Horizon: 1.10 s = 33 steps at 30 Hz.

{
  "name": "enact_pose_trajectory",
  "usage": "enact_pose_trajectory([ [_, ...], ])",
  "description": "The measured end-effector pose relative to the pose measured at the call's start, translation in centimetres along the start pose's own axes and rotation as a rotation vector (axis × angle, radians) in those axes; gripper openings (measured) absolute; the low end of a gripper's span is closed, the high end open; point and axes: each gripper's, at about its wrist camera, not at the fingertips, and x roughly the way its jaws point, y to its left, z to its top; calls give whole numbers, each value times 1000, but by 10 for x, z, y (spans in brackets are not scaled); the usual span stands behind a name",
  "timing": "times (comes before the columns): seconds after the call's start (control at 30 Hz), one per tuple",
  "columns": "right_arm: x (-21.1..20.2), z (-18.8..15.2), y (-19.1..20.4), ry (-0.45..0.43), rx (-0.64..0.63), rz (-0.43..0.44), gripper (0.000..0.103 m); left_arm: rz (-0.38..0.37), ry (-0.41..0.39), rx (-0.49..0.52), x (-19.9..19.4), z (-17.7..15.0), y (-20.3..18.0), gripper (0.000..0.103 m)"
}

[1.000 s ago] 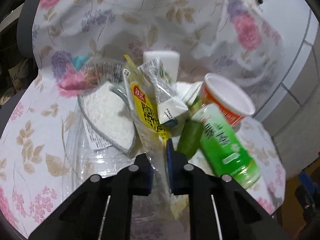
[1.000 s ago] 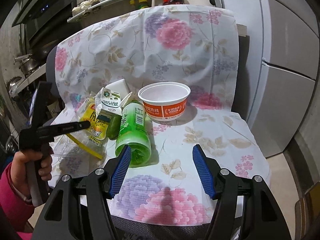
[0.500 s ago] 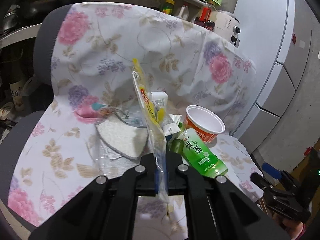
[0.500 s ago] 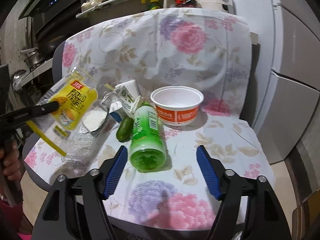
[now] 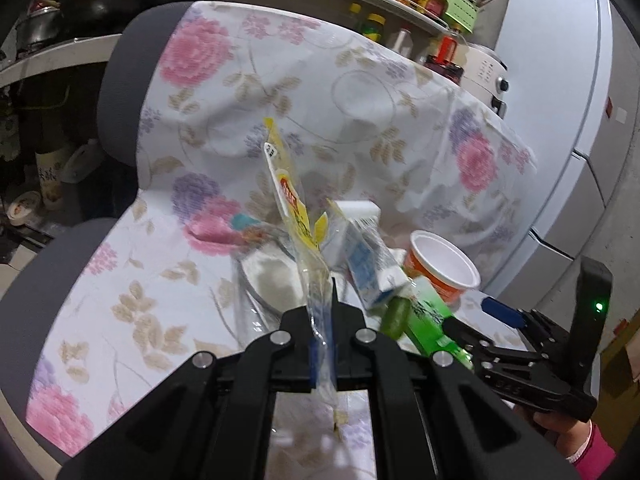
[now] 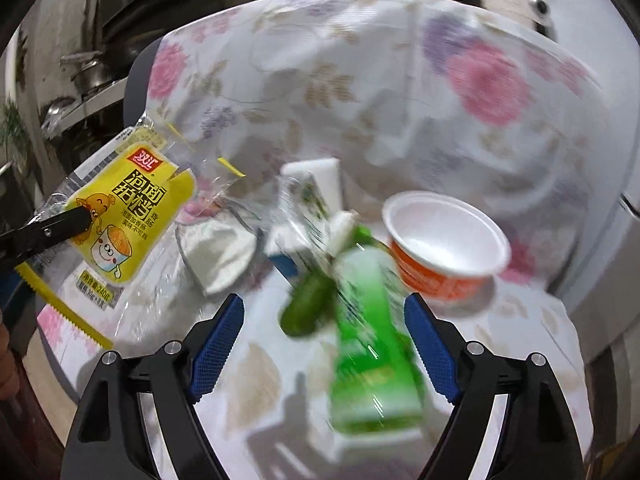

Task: Collect trash
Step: 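Grasp the milk carton with the right gripper while the left holds the bag, then carry the bag and carton to the bin and release both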

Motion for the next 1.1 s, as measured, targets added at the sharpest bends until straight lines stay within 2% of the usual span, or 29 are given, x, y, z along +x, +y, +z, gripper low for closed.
enact_pose_trajectory([
  [0.1, 25, 14, 14, 13, -17, -5, 79, 14, -8, -12, 4, 7, 11, 2],
  [0.27, 62, 29, 32, 39, -30, -59, 69, 29, -2, -28, 15, 9, 28, 2],
  [0.37, 80, 31, 34, 62, -34, -105, 62, 26, 11, -38, 21, 6, 35, 2],
  [0.53, 103, 28, 36, 111, -45, -158, 57, 18, 28, -45, 26, 2, 42, 2],
  [0.63, 102, 25, 38, 105, -69, -176, 44, 20, 26, -46, 25, 1, 42, 2],
  [0.67, 100, 25, 38, 91, -74, -182, 40, 20, 24, -46, 25, 1, 42, 2],
  [0.77, 83, 31, 39, 29, -80, -149, 39, 20, 12, -43, 18, 3, 39, 2],
  [0.97, 6, 49, 29, -98, 1, -39, 39, -3, -38, -10, -10, 8, 19, 2],
  [1.1, -45, 38, 13, -152, 44, -44, 39, -51, -57, 22, -29, 4, -5, 2],
])
